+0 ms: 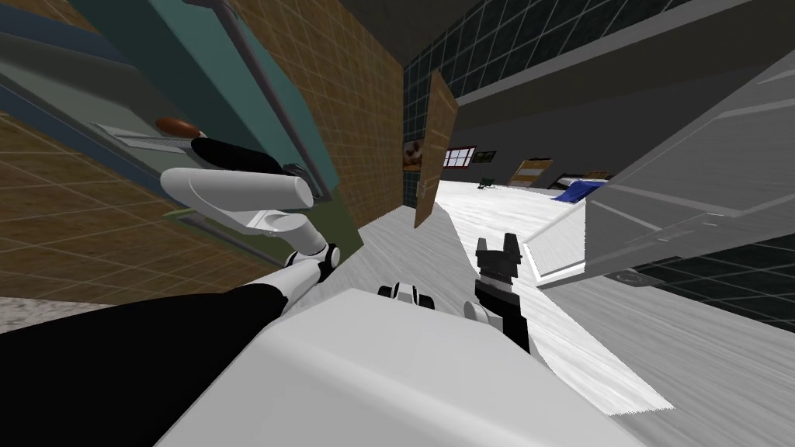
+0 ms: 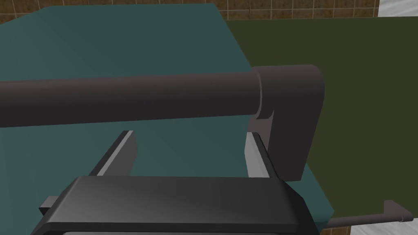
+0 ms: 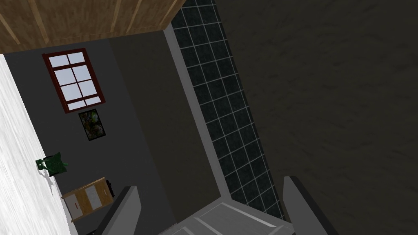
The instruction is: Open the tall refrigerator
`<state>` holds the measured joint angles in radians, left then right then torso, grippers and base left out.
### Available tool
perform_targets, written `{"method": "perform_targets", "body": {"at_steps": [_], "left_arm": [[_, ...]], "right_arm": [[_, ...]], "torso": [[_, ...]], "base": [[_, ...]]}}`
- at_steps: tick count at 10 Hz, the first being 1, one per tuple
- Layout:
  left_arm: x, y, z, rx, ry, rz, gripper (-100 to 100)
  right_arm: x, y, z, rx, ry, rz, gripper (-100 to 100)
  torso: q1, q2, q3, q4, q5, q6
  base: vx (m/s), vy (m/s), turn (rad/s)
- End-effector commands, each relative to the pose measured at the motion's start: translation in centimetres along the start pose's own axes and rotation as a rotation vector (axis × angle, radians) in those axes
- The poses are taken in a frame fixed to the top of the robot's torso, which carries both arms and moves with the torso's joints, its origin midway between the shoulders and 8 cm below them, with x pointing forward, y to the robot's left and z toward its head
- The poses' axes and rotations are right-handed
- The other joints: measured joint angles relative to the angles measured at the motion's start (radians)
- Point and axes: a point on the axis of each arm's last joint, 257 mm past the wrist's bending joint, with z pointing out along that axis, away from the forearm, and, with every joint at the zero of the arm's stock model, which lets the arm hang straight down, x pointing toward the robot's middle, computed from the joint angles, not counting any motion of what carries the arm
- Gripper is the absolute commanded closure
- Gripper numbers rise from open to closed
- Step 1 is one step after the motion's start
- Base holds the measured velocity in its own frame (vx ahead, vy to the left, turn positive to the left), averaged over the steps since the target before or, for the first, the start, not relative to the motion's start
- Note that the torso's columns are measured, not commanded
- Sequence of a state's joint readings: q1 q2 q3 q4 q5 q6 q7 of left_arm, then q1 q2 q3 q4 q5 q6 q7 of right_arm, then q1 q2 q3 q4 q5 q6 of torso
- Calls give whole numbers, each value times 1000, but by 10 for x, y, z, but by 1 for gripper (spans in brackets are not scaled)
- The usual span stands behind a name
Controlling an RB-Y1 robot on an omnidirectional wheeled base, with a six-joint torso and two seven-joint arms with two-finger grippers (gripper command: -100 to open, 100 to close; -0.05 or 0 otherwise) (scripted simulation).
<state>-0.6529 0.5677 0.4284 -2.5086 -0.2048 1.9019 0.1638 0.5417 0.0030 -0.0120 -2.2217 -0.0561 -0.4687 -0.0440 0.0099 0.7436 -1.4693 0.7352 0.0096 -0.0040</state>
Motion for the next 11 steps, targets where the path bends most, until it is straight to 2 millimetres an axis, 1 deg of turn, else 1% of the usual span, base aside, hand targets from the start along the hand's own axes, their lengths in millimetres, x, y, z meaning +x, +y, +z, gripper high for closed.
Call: {"method": "perform_targets", "body": {"at_steps": [1, 3, 4, 5, 6, 11], "left_arm": [[-2, -7, 11, -28, -14, 4, -100], [-5, -20, 18, -28, -23, 2, -100], [-6, -26, 21, -29, -28, 0, -100], [-5, -23, 18, -25, -25, 0, -100], [-5, -23, 18, -26, -26, 0, 0], [-5, -23, 18, -26, -26, 0, 0]], "right_arm": [[0, 0, 0, 0, 0, 0, 0], [0, 0, 0, 0, 0, 0, 0], [0, 0, 0, 0, 0, 0, 0], [0, 0, 0, 0, 0, 0, 0], [0, 0, 0, 0, 0, 0, 0], [0, 0, 0, 0, 0, 0, 0]], "torso": [[-6, -3, -2, -1, -2, 2], [-15, -6, -5, -1, -7, 4], [-15, -6, -6, 1, -10, 5], [-13, -6, -6, 2, -10, 4], [-10, -7, -7, 2, -9, 4], [-10, -5, -7, 3, -10, 4]], "base": [[-65, -9, -28], [-57, -26, -42], [-60, -40, -48], [-27, -19, -11], [-5, -6, 1], [0, 0, 0]]}}
